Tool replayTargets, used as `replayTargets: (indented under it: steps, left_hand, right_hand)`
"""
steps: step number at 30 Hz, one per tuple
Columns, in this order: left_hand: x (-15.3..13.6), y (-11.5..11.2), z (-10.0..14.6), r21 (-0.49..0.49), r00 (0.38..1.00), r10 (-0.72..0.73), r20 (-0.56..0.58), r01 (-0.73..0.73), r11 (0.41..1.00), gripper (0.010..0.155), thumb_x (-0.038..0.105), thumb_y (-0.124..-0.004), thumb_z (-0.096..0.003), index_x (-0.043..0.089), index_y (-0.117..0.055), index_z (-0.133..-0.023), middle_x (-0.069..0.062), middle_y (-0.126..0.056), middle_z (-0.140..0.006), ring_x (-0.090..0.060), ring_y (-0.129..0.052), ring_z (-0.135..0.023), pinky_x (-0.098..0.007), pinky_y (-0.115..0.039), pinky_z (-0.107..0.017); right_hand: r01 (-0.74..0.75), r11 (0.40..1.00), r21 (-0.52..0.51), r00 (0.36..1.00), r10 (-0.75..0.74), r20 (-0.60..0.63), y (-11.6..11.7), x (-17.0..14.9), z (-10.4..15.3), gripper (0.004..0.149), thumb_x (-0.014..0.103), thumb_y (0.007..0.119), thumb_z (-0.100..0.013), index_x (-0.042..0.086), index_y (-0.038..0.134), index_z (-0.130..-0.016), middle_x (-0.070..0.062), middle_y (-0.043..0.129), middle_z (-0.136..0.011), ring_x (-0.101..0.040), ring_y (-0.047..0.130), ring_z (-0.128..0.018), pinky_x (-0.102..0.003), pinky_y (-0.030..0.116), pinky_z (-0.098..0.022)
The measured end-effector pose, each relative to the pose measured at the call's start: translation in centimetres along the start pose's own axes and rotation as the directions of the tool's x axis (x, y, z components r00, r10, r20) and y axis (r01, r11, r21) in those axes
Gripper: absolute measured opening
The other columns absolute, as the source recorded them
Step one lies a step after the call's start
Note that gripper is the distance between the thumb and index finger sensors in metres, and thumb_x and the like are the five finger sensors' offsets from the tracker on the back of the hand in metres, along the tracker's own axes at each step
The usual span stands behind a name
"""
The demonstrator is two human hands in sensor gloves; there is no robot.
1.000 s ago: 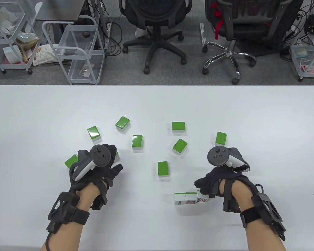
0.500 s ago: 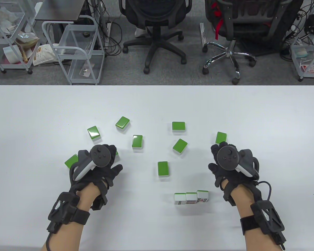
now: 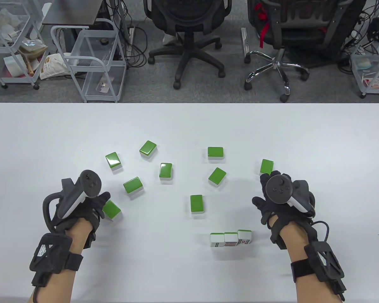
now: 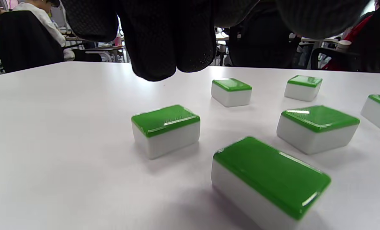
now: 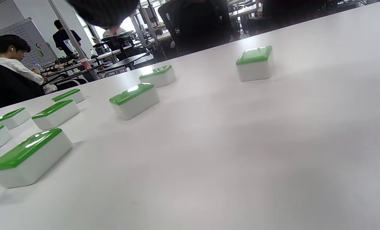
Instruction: Stand mahjong tiles upright in a row
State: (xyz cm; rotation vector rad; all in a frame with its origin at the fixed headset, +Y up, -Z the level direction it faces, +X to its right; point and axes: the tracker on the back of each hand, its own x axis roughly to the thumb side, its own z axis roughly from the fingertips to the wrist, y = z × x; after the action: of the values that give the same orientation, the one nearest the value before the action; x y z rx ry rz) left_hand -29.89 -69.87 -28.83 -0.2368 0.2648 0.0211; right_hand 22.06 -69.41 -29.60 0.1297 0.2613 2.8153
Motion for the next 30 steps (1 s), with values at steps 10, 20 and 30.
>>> replayTargets:
  steps: [10, 20, 30]
  left_hand:
    - [4.5, -3.7, 0.1, -0.023, 0.947, -0.305, 0.099, 0.309, 0.951, 0.077, 0.068, -0.074, -0.0246, 0.041, -0.056, -0.094, 0.016, -0.079, -0.098, -0.015, -0.095, -0.079, -0.046, -0.071, -0.067]
    - [6.1, -5.8, 0.2, 0.041, 0.863, -0.493, 0.111, 0.491, 0.87, 0.082, 0.066, -0.081, -0.0223, 0.038, -0.054, -0.095, 0.011, -0.077, -0.098, -0.016, -0.096, -0.082, -0.048, -0.073, -0.067]
    - [8.5, -3.8, 3.2, -0.032, 0.911, -0.223, 0.346, 0.249, 0.968, 0.079, 0.059, -0.08, -0.024, 0.03, -0.058, -0.094, 0.003, -0.079, -0.097, -0.021, -0.1, -0.081, -0.049, -0.076, -0.065]
  right_hand:
    - [0.015, 1.0, 0.011, 1.0, -0.015, -0.006, -0.1, -0.2, 0.6, 0.079, 0.046, 0.071, -0.036, 0.007, 0.041, -0.098, -0.028, 0.026, -0.104, -0.063, 0.028, -0.091, -0.075, 0.038, -0.058]
    - [0.014, 1.0, 0.015, 1.0, -0.014, 0.002, 0.1, -0.1, 0.6, 0.08, 0.046, 0.073, -0.035, 0.006, 0.043, -0.097, -0.028, 0.027, -0.104, -0.063, 0.029, -0.091, -0.075, 0.038, -0.058]
    - [0.041, 0.999, 0.013, 0.999, -0.041, 0.003, -0.1, -0.4, 0.6, 0.08, 0.046, 0.074, -0.035, 0.005, 0.045, -0.097, -0.029, 0.029, -0.104, -0.064, 0.03, -0.091, -0.075, 0.039, -0.058]
